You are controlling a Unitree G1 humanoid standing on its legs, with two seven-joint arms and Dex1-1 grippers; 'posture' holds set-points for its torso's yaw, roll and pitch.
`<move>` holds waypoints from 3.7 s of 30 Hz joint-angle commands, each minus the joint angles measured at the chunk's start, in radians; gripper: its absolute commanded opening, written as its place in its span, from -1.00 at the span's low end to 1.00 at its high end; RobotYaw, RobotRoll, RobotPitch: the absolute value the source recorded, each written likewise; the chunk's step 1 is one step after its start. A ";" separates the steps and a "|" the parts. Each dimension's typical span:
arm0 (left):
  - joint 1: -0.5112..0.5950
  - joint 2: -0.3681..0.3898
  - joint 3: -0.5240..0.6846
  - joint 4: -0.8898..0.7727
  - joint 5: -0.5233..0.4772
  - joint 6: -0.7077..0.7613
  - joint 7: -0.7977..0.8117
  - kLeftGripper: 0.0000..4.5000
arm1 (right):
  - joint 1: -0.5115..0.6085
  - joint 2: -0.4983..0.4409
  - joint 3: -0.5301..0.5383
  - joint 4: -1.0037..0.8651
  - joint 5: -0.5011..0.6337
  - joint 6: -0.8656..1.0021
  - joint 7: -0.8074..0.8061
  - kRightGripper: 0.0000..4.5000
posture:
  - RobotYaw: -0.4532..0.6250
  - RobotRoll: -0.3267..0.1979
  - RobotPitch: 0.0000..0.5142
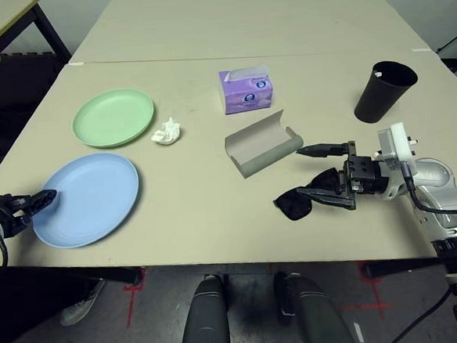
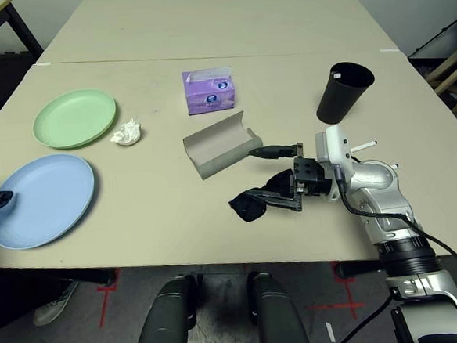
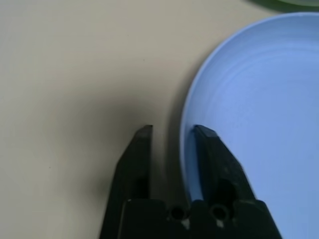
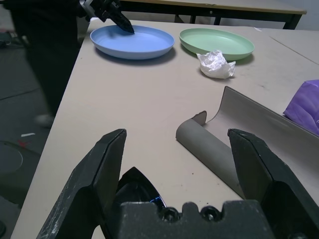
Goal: Organize and tidy the items on the table.
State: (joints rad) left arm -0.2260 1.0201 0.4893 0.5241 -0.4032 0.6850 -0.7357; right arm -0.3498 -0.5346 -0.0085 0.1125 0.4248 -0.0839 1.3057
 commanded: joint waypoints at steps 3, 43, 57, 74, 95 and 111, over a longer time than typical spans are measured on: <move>0.013 0.018 -0.018 0.031 0.026 -0.004 -0.020 -1.00 | -0.004 0.000 0.013 -0.028 0.007 0.012 -0.003 1.00 | 0.20 0.25 -0.41; -0.365 -0.041 0.076 -0.016 -0.130 0.192 0.151 -1.00 | -0.018 0.033 0.041 -0.026 -0.001 0.020 -0.054 1.00 | 0.27 0.25 -0.37; -0.754 -0.218 -0.037 0.468 0.024 -0.195 0.340 -1.00 | 0.019 0.014 0.016 -0.064 0.001 0.027 -0.093 1.00 | 0.16 0.25 -0.35; -0.776 -0.219 -0.078 0.604 0.106 -0.373 0.376 0.15 | 0.054 -0.008 0.015 -0.103 0.016 0.037 -0.127 1.00 | 0.15 0.25 -0.35; -0.554 -0.310 -0.352 0.064 0.075 -0.314 -0.284 0.99 | 0.054 0.003 -0.004 -0.082 0.026 0.050 -0.171 1.00 | 0.14 0.25 -0.34; -0.539 -0.350 -0.428 0.111 0.145 -0.431 -0.356 0.99 | 0.068 0.013 -0.047 -0.081 0.009 0.123 -0.297 1.00 | 0.14 0.25 -0.34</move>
State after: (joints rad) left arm -0.7843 0.6702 0.0845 0.6169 -0.2758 0.2681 -1.0691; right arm -0.2844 -0.5153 -0.0491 0.0381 0.4370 0.0363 1.0106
